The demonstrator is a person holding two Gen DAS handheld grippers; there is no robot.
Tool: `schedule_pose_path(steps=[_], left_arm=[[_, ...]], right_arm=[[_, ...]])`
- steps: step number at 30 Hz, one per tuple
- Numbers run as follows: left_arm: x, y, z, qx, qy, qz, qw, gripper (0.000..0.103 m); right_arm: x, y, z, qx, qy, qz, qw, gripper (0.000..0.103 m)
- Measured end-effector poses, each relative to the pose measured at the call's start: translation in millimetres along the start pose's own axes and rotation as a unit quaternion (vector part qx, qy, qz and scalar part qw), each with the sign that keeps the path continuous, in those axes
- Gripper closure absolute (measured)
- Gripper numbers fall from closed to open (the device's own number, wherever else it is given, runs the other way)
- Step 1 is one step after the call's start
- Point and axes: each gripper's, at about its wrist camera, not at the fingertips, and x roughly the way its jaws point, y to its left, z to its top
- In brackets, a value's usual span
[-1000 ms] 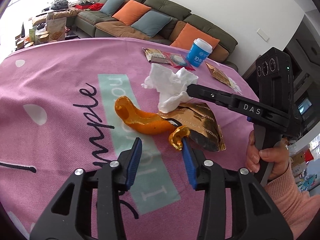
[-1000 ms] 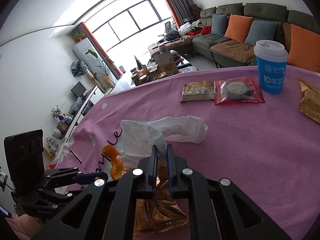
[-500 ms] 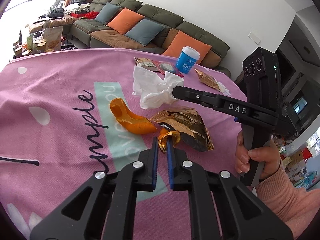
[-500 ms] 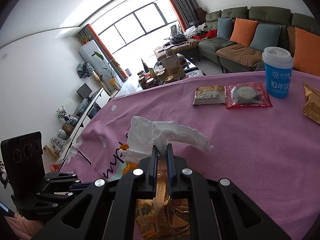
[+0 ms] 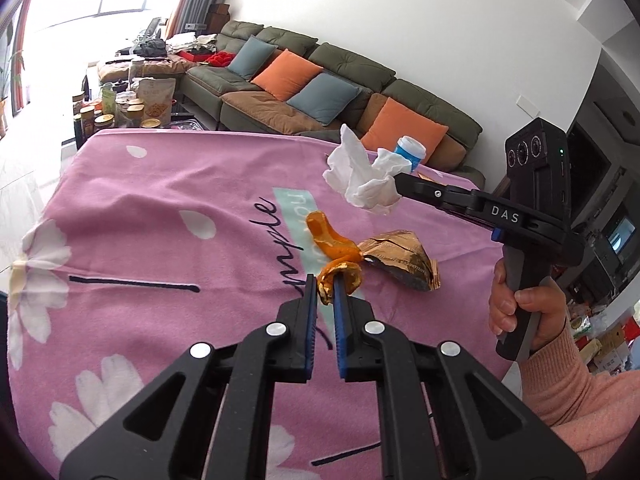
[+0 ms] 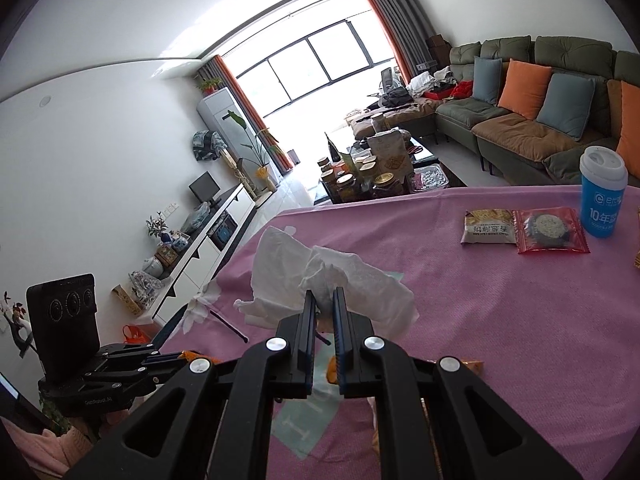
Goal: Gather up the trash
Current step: 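Grasp the white tissue with the right gripper while the left gripper grasps the small gold candy wrapper, then carry the white tissue and gold candy wrapper over to the teal bin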
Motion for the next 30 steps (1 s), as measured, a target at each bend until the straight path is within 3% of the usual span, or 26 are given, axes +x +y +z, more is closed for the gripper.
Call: schedule_pose_path(steps=[14,30], left_arm=[[-80,58,-36,-0.063,-0.037,0.079,0.9942,0.095],[-139,93,-58,-0.105,-0.065,0.145,0.9817,0.095]], right_arm=[[49,66,-15,-0.03,0.053,0.081,0.995,0.096],[99,130,-23,-0.067,0.098,0.138,0.983,0.096]])
